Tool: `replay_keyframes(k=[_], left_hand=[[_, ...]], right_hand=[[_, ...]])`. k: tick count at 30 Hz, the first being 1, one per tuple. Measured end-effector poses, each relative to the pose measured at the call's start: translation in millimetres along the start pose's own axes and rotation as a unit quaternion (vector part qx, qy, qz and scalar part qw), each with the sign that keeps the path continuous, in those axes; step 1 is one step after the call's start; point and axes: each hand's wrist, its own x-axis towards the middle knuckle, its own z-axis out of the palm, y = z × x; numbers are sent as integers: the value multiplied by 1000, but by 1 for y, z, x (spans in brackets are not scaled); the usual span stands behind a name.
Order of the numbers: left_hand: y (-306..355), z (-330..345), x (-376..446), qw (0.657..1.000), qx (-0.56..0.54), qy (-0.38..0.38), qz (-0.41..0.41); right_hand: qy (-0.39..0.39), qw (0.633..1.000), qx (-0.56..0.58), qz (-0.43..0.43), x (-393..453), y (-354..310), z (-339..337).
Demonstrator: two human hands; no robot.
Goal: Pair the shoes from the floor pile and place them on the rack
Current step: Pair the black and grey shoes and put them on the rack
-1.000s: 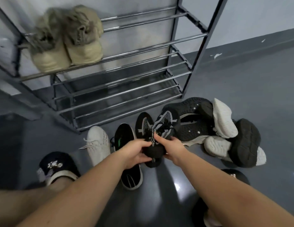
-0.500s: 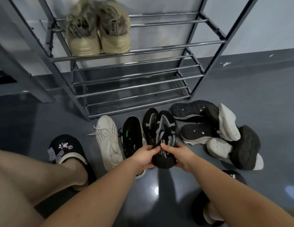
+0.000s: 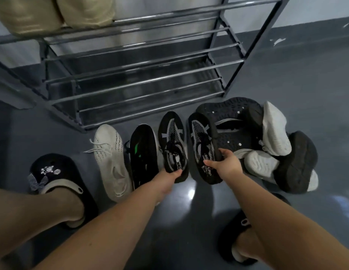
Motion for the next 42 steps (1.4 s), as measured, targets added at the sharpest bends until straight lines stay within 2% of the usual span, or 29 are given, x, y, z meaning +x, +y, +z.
replay_keyframes(k=[6, 10, 14, 21, 24, 30, 35, 42], left_hand=[[1, 22, 24, 997, -47, 53, -26], [-5, 32, 62, 988, -87, 123, -39], [-5, 32, 73, 982, -122, 139, -34], [18, 21, 35, 992, -103, 75, -1], [30, 13, 19, 987, -160, 16, -11], [31, -15, -22, 981, -183, -55, -5], [19, -38, -59, 983, -164, -84, 27], [36, -61, -117, 988, -109, -102, 49]], right_hand=[[-12, 998, -58, 22, 18, 13, -1], [-28, 998, -34, 36, 24, 20, 2], [-47, 997, 9, 56, 30, 22, 1], [-105, 987, 92, 77, 35, 16, -14], [-116, 984, 111, 81, 32, 11, -20], [-126, 980, 136, 66, 8, 0, -20], [-132, 975, 174, 47, -30, -13, -15], [-124, 983, 134, -7, -82, -51, -28]])
